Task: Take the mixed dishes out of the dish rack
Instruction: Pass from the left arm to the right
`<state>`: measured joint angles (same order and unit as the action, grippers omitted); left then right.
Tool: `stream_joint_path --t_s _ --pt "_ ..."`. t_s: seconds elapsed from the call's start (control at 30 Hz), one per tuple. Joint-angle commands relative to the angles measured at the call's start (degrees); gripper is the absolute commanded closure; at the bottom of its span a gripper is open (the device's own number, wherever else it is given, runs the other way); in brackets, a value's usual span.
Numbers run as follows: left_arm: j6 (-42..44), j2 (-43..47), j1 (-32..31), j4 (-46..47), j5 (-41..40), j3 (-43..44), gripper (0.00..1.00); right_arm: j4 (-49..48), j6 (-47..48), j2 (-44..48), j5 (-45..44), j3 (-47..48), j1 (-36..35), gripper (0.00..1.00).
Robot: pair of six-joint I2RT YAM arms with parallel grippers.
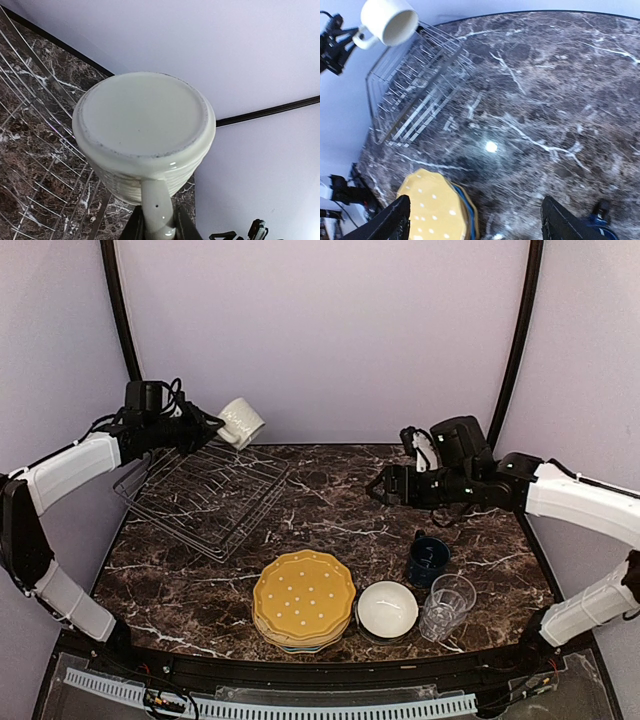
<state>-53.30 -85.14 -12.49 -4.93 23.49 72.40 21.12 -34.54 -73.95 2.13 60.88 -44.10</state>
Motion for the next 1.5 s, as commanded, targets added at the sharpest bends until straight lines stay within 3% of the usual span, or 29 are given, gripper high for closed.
stream_joint_path --t_s 0.0,0.1,0.3,0.53,0.87,1.1,1.37,1.47 --pt "-7.4 2.9 -2.1 18.9 8.7 -2.7 0.99 -16.1 -4.6 -6.1 10.4 4.3 0.3 0.09" --pt "-8.6 2.5 -4.4 20.5 8.7 -3.7 0.99 -25.8 -10.0 -11.6 15.4 6.1 0.3 0.02" --pt "-10.6 1.8 -10.3 23.7 7.8 -6.5 0.99 -41.7 -20.6 -21.3 19.6 9.1 0.4 0.01" --pt "-13.1 1.4 -15.3 29.7 7.6 -11.0 0.99 -61.0 -30.5 -25.5 19.2 4.3 1.8 0.01" --pt "-16.9 0.1 -20.0 39.9 8.0 -16.1 0.99 -80.2 -40.2 -30.4 20.2 -0.3 2.7 0.16" --pt "-16.9 -0.8 -22.9 42.4 7.5 -18.2 0.99 -84.6 -40.3 -30.4 20.2 -1.8 2.8 0.44" --pt "-15.0 -1.3 -24.2 43.6 7.3 -20.8 0.99 -88.9 -38.6 -28.8 21.9 -3.6 3.2 0.93" --pt "-13.0 -1.3 -24.2 41.9 7.1 -21.5 0.98 -88.6 -36.0 -27.2 22.7 -4.3 3.5 1.00"
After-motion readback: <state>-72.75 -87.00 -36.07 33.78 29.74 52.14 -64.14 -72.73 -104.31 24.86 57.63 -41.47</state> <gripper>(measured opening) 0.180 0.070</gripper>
